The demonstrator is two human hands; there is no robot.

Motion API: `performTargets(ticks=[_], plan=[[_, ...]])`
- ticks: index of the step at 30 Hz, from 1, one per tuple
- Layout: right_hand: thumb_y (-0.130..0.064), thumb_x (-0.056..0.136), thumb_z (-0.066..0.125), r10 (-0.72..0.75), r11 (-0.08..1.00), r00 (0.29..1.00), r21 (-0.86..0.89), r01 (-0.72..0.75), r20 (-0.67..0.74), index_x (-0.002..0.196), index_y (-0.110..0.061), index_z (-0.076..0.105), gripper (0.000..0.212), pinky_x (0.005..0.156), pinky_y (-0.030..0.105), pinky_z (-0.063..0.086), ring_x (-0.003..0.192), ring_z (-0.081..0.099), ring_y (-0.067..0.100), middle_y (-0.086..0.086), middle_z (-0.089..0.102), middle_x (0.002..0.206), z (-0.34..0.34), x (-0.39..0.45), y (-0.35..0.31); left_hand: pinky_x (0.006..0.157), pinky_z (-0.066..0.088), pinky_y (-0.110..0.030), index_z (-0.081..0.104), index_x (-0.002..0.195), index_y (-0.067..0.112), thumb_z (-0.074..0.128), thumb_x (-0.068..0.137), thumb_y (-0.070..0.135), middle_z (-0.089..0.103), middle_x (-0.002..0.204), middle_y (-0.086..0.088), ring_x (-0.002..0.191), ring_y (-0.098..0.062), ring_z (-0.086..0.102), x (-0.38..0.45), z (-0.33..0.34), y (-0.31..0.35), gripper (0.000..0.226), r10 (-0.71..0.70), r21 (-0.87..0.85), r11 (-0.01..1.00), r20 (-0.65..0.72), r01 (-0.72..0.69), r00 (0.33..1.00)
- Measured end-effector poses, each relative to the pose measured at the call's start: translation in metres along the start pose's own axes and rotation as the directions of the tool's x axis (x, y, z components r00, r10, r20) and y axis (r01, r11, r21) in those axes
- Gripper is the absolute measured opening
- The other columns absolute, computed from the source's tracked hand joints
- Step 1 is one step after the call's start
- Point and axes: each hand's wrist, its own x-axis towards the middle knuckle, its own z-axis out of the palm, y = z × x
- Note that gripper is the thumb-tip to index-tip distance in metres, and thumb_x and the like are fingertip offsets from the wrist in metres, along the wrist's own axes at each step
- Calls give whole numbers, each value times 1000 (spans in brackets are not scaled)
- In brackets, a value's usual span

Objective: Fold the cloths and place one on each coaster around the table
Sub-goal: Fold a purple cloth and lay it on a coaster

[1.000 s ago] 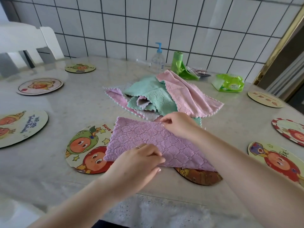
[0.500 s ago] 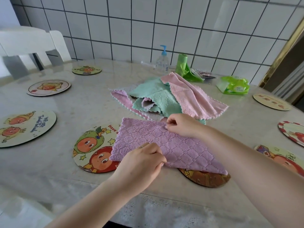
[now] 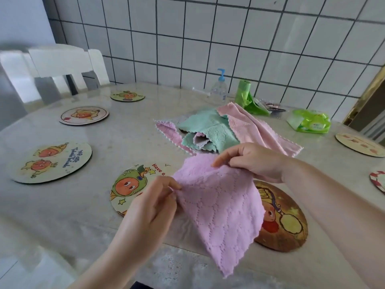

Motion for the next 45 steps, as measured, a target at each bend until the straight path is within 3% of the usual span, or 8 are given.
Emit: performTargets(ticks=[3, 6, 12, 20, 28, 33, 38, 45], plan=[[-15, 87, 48, 14, 1000, 998, -13, -13, 68, 101, -32, 72, 33, 101, 56, 36, 115, 47, 51, 16, 58, 127, 8, 1, -1, 77, 48, -57, 59, 88, 26, 52, 73, 49, 53, 77, -15, 71, -33, 53, -1, -2, 0, 28, -182, -298, 941, -47, 160, 982], [-8, 93, 49, -113, 990, 993, 84, 115, -30, 108, -35, 68, 35, 100, 32, 45, 116, 55, 6, -8, 56, 129, 21, -2, -7, 70, 46, -47, 59, 89, 28, 65, 70, 47, 55, 79, -5, 74, -21, 50, 3, -3, 4, 28, -221, -397, 904, -109, 161, 969], [-13, 83, 53, -248, 903, 920, 271, 333, -303, 110, -40, 65, 40, 107, 44, 37, 123, 50, 22, -10, 61, 123, 53, 13, -9, 72, 52, -23, 53, 116, 32, 55, 87, 1, 67, 97, 8, 82, -10, 63, 22, -34, 16, 43, -203, -244, 956, -167, 159, 965], [-9, 91, 52, -93, 994, 987, -69, 84, -129, 140, -15, 39, 51, 103, 17, 30, 122, 38, -1, -4, 39, 146, 102, 44, 13, 96, 43, -27, 36, 138, 22, 59, 84, 7, 51, 133, 5, 114, -5, 52, 46, -79, -41, 61, -463, -4, 883, 154, 470, 873], [-14, 90, 56, -223, 940, 969, -285, 187, -101, 140, -39, 32, 60, 72, 18, 50, 79, 62, 1, -21, 29, 142, 81, 13, 29, 93, 44, -17, 25, 129, 54, 60, 86, 8, 15, 153, 13, 123, 10, 38, 19, -111, -47, 72, -143, 506, 861, 162, 42, 976], [-27, 83, 65, -591, 436, 795, -776, 455, 133, 124, -33, 54, 43, 81, 29, 52, 104, 57, 7, -4, 44, 140, 72, -8, 50, 111, 29, -33, 56, 127, 26, 48, 89, 20, 41, 144, 5, 137, -11, 31, -11, -113, -53, 39, 218, 620, 576, 511, -533, 831], [-20, 89, 62, -743, 230, 619, -772, 593, 254, 108, -15, 70, 21, 84, 35, 48, 103, 60, 20, 3, 66, 116, 78, -2, 53, 112, 28, -34, 61, 121, 23, 41, 96, 32, 53, 134, 7, 130, -9, 42, -12, -107, -60, 34, 242, 560, 586, 569, -586, 786], [-22, 91, 53, -717, 260, 649, -766, 587, 254, 97, -13, 70, 21, 99, 33, 42, 99, 63, 15, 1, 70, 103, 91, 2, 46, 113, 24, -41, 63, 118, 21, 48, 92, 25, 59, 126, 12, 123, -4, 49, -16, -98, -69, 30, 252, 531, 710, 423, -463, 871]])
